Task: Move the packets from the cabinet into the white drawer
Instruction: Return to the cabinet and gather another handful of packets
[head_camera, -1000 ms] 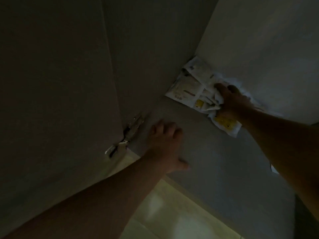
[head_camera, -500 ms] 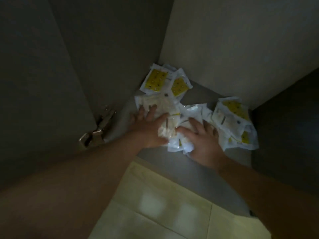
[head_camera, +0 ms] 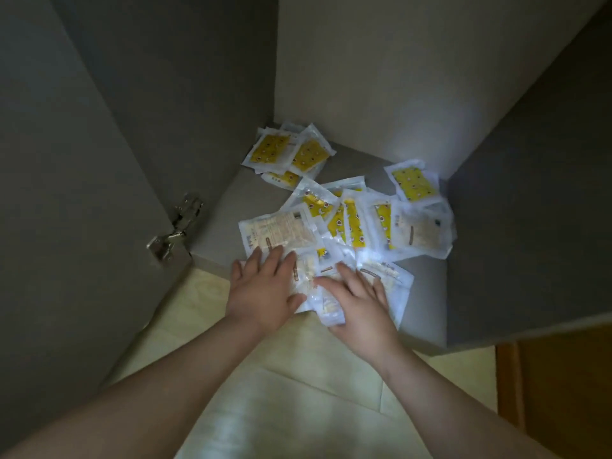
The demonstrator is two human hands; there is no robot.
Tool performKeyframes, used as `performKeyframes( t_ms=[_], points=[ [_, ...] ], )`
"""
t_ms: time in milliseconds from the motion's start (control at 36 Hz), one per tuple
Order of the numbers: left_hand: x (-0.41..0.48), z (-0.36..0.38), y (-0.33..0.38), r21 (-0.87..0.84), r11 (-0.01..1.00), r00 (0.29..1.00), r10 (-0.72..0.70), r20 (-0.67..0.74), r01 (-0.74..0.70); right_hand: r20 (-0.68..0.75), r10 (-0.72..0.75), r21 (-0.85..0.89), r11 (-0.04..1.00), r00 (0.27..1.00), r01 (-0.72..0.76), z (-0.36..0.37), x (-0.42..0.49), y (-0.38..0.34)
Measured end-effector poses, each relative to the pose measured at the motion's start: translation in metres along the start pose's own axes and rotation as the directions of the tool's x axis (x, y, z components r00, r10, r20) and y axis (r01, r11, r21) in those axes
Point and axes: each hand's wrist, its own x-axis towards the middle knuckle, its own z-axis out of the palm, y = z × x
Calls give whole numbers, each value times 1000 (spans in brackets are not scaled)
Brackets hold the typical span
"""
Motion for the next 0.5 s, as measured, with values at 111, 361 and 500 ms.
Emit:
performKeyframes(
  t_ms=[111, 361, 500],
  points=[
    [-9, 6, -1, 84, 992, 983, 104, -149, -93, 55, 26, -100, 995, 998, -21, -5, -6, 4],
    [25, -10, -22, 50, 988, 990, 144, 11, -144, 113, 271, -161, 954, 956, -252, -4, -9, 6],
    [34, -9, -29, 60, 989, 987, 130, 96, -137, 119, 238, -191, 958, 964, -213, -2, -12, 11]
  ],
)
